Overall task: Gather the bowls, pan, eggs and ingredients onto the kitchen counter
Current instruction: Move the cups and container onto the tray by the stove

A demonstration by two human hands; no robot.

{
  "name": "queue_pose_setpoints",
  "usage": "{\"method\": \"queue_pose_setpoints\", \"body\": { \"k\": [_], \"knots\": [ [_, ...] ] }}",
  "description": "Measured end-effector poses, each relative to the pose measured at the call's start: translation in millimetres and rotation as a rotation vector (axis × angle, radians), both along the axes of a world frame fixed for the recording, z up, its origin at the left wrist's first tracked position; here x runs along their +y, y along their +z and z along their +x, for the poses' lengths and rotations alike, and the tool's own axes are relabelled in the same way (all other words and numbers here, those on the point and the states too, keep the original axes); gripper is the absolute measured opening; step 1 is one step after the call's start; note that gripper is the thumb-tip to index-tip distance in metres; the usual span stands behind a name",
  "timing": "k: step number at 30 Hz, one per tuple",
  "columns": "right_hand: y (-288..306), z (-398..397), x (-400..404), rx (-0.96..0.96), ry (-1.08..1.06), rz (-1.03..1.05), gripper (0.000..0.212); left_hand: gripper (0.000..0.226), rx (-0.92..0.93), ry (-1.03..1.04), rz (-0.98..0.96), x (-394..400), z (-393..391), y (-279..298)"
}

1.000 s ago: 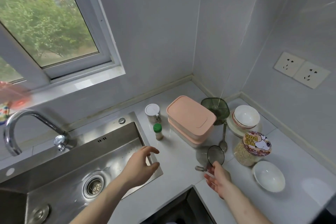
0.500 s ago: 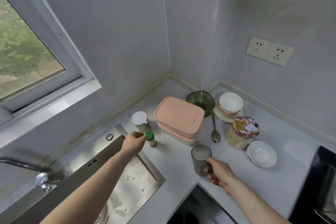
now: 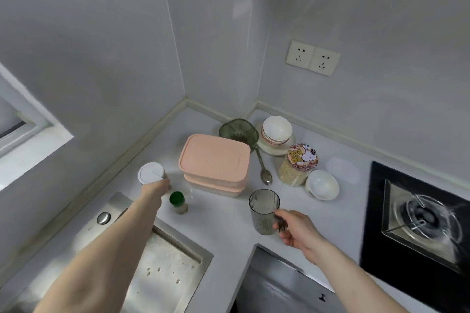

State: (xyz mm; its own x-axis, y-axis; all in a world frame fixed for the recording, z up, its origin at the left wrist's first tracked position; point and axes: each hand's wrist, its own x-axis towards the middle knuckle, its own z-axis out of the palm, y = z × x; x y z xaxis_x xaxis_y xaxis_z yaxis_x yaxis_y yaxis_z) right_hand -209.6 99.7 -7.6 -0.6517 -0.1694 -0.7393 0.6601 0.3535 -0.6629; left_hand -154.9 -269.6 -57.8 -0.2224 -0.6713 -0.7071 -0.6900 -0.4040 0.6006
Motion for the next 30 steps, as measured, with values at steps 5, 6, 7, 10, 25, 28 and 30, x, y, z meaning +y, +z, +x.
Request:
{"method": "queue_pose_setpoints", "body": {
  "k": [5, 6, 7, 10, 25, 28, 30],
  "knots": [
    [9, 9, 11, 0.009, -0.045, 0.007, 0.019, 0.034, 0.07, -0.039, 0.017, -17, 3, -12],
    [12, 10, 13, 0.012, -0.04, 0.004, 0.018, 0.036, 0.079, -0.037, 0.007, -18, 2, -11],
    [15, 12, 17, 0.015, -0.039, 0.002, 0.018, 0.035, 0.076, -0.03, -0.018, -18, 1, -9],
    [20, 17, 28, 0.025, -0.054, -0.012, 0.015, 0.014, 0.005, 0.007, -0.11, -19, 7, -8],
    [33, 41, 60, 0.094, -0.103, -0.091, 0.015, 0.05, 0.167, 0.112, 0.049, 16, 14, -12],
    [33, 44, 55, 0.111, -0.1, -0.101, 0.016, 0.053, 0.165, 0.139, 0.027, 16, 11, -21],
    [31, 48, 55, 0.108, -0.112, -0.114, 0.016, 0.044, 0.14, 0.13, -0.022, 18, 17, -20]
  ]
}}
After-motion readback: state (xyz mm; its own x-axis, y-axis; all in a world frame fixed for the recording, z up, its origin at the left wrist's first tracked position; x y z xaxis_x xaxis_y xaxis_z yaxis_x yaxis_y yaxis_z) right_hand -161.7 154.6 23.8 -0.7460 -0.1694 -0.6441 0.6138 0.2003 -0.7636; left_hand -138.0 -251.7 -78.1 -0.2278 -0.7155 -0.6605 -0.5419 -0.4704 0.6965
